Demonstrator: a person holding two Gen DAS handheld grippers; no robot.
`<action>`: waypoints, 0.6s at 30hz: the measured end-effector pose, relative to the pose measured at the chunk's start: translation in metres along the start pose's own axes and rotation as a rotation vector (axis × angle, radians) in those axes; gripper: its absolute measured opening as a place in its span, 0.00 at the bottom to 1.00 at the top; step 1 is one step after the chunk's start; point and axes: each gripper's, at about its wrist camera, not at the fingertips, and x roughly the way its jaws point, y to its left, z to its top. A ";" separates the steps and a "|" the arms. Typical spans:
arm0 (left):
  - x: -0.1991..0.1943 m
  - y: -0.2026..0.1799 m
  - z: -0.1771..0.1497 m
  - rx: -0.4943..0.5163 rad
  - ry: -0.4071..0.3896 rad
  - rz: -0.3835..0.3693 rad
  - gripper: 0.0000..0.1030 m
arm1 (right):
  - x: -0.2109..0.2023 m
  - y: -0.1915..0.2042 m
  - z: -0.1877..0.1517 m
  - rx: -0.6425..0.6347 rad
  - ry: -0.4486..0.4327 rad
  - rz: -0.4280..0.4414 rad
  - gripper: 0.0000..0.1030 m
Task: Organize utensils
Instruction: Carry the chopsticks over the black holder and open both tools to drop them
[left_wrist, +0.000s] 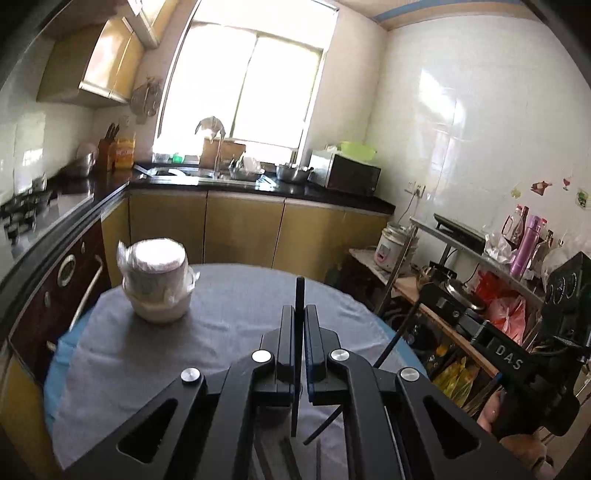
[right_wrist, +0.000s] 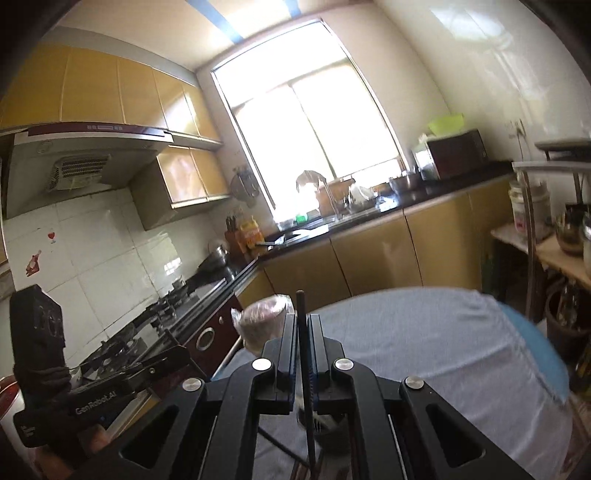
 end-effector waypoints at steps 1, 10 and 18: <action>0.001 -0.002 0.008 0.006 -0.007 0.002 0.04 | 0.003 0.003 0.007 -0.006 -0.008 0.001 0.06; 0.037 -0.001 0.042 0.007 -0.011 0.030 0.04 | 0.045 0.025 0.040 -0.080 -0.061 -0.054 0.06; 0.081 0.016 0.004 0.004 0.137 0.068 0.05 | 0.090 0.009 -0.003 -0.095 0.083 -0.087 0.06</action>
